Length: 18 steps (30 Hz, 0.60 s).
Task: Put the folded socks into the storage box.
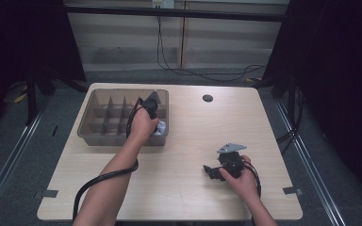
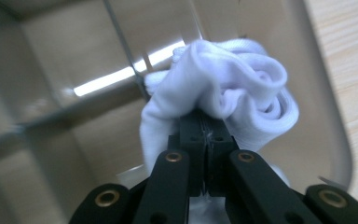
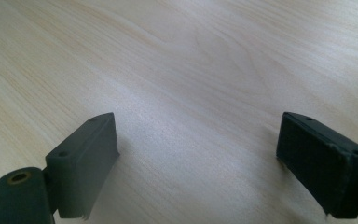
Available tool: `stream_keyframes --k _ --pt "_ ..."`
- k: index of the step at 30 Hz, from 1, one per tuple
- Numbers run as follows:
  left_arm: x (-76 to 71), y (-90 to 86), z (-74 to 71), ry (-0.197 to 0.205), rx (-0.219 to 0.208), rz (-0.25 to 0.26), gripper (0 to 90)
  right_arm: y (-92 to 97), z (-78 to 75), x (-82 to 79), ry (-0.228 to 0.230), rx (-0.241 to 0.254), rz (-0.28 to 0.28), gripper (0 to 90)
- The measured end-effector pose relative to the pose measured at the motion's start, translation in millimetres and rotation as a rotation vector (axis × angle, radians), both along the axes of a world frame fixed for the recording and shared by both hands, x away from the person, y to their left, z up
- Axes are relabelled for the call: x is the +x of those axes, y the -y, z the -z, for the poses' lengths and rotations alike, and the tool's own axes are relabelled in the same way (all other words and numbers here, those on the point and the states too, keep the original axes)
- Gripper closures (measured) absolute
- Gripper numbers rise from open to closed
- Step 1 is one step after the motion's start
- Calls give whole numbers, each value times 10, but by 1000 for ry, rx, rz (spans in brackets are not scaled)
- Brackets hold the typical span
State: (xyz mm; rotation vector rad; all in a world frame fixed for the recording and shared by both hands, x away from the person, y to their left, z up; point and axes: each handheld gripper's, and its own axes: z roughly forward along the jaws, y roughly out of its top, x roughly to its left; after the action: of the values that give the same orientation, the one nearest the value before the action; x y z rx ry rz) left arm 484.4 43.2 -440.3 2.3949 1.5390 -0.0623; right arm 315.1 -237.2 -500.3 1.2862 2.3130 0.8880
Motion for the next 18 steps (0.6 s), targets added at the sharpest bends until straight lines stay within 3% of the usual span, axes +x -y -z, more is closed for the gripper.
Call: stream_keyframes --k 3,7,11,14,18 --pt "2 24 52 -7 17 6 894 1 0 3 1 -1 -4 120" --pt "7 -3 76 -14 -10 -8 895 0 1 5 1 0 -5 119" --pt "2 3 73 -9 -5 5 895 -1 -1 7 -2 -1 -7 119" --pt "-2 -24 52 -9 -28 -5 890 -3 -1 5 -1 1 -4 120" --pt "-15 -36 -29 -6 -25 11 865 -4 -1 6 -2 0 -5 119"
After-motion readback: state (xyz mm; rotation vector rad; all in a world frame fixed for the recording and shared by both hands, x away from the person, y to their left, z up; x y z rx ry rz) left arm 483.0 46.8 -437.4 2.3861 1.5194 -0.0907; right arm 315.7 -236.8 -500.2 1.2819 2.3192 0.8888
